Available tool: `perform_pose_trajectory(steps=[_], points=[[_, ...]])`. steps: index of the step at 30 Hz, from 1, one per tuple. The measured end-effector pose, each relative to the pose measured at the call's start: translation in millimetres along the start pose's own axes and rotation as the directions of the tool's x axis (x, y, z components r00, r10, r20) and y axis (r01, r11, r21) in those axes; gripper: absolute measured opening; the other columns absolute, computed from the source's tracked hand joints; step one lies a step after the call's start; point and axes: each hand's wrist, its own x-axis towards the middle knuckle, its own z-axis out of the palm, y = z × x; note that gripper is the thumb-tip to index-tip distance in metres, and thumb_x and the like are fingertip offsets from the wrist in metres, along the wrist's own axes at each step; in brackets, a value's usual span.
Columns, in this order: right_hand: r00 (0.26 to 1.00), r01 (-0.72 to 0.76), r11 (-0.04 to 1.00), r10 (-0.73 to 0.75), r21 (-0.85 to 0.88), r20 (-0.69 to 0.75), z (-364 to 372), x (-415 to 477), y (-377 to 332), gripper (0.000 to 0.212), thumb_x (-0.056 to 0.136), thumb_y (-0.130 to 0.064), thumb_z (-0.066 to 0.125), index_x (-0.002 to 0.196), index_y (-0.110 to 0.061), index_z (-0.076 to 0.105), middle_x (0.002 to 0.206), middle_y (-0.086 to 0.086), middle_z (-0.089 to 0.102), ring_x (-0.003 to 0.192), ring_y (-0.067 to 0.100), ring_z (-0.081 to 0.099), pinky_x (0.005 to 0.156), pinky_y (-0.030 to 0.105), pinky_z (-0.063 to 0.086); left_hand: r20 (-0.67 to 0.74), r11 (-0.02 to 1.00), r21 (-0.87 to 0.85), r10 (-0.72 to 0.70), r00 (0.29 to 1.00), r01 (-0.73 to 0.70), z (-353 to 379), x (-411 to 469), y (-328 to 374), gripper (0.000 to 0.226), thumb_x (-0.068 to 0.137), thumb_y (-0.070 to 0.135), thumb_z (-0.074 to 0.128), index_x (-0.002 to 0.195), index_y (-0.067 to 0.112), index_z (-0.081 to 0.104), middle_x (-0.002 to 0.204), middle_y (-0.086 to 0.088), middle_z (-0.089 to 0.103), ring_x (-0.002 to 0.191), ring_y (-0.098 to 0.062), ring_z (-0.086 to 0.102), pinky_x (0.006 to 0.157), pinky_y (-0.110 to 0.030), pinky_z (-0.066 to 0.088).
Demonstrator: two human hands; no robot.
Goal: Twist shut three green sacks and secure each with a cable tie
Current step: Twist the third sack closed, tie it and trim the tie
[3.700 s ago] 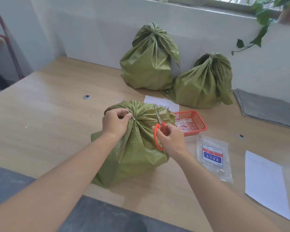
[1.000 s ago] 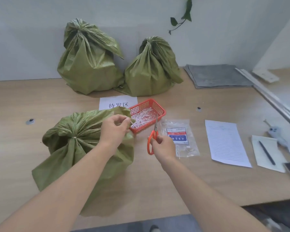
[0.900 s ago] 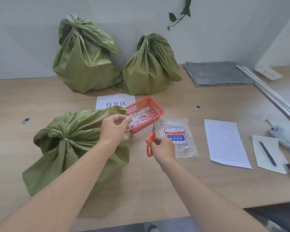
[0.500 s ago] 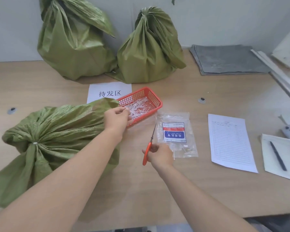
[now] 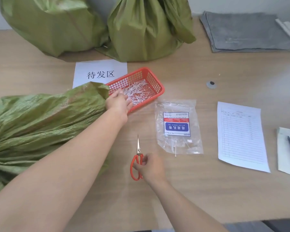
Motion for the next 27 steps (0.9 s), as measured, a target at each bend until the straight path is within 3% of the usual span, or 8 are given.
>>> perform_pose_trajectory(steps=[3,7,11,15,19,21,23,27], points=[[0.999,-0.043,0.999,0.044,-0.028,0.015,3,4,6,0.036,0.081,-0.026,0.083,0.065,-0.024,0.05,0.065,-0.004,0.055,0.059,0.016,0.054,0.056,0.03,0.043,0.042,0.998,0.045,-0.05,0.998,0.048,0,6,-5,0.041,0.111,0.018,0.042,0.151,0.021,0.045,0.147,-0.019,0.055,0.124,-0.039,0.061,0.103,-0.046,0.055],[0.996,-0.087,0.993,0.089,-0.086,0.017,4,7,5,0.034,0.083,-0.029,0.081,0.065,-0.024,0.053,0.064,-0.007,0.057,0.057,0.014,0.055,0.056,0.033,0.046,0.033,0.992,0.12,-0.039,0.999,0.035,-8,11,-8,0.042,0.111,0.019,0.038,0.152,0.022,0.045,0.147,-0.017,0.055,0.118,-0.035,0.062,0.102,-0.044,0.055],[0.996,-0.086,0.957,0.086,-0.275,-0.012,2,8,4,0.039,0.087,-0.029,0.078,0.063,-0.026,0.047,0.063,-0.008,0.051,0.059,0.014,0.052,0.049,0.027,0.034,0.059,0.975,0.222,-0.04,0.997,0.026,-18,10,-6,0.045,0.11,0.031,0.038,0.154,0.024,0.042,0.149,-0.013,0.054,0.122,-0.032,0.06,0.108,-0.047,0.049],[0.995,-0.094,0.908,0.095,-0.408,-0.018,2,5,3,0.041,0.088,-0.028,0.077,0.065,-0.026,0.043,0.074,-0.003,0.056,0.074,0.021,0.058,0.064,0.03,0.04,0.071,0.949,0.316,-0.026,0.997,0.002,-27,4,-7,0.049,0.109,0.04,0.037,0.156,0.028,0.038,0.153,-0.006,0.05,0.133,-0.031,0.053,0.114,-0.047,0.043],[0.995,-0.095,0.855,0.07,-0.51,-0.068,6,-2,0,0.04,0.093,-0.028,0.068,0.063,-0.021,0.042,0.071,0.0,0.054,0.085,0.028,0.066,0.072,0.036,0.05,0.082,0.93,0.367,-0.012,0.997,-0.019,-35,-5,-11,0.051,0.108,0.044,0.036,0.156,0.027,0.036,0.145,-0.002,0.053,0.123,-0.025,0.053,0.112,-0.045,0.043],[0.995,-0.087,0.84,0.052,-0.535,-0.081,7,-6,-1,0.029,0.095,-0.028,0.064,0.07,-0.017,0.054,0.088,0.007,0.068,0.095,0.03,0.07,0.076,0.036,0.051,0.097,0.926,0.378,-0.01,0.995,-0.027,-38,-10,-12,0.052,0.109,0.043,0.035,0.157,0.025,0.034,0.151,-0.003,0.05,0.125,-0.026,0.053,0.113,-0.046,0.043],[0.995,-0.087,0.849,0.049,-0.522,-0.087,8,-8,1,0.018,0.096,-0.029,0.064,0.09,-0.012,0.069,0.103,0.011,0.073,0.102,0.03,0.069,0.079,0.035,0.052,0.113,0.92,0.39,-0.004,0.994,-0.04,-42,-15,-13,0.053,0.109,0.043,0.036,0.158,0.024,0.034,0.154,-0.004,0.047,0.128,-0.026,0.052,0.114,-0.047,0.042],[0.991,-0.109,0.873,0.06,-0.475,-0.118,8,-17,4,0.023,0.095,-0.034,0.068,0.102,-0.012,0.071,0.108,0.01,0.073,0.106,0.03,0.069,0.081,0.034,0.05,0.142,0.914,0.4,0.012,0.99,-0.069,-51,-31,-14,0.052,0.108,0.044,0.037,0.156,0.025,0.037,0.144,-0.002,0.052,0.121,-0.025,0.052,0.115,-0.047,0.042]])
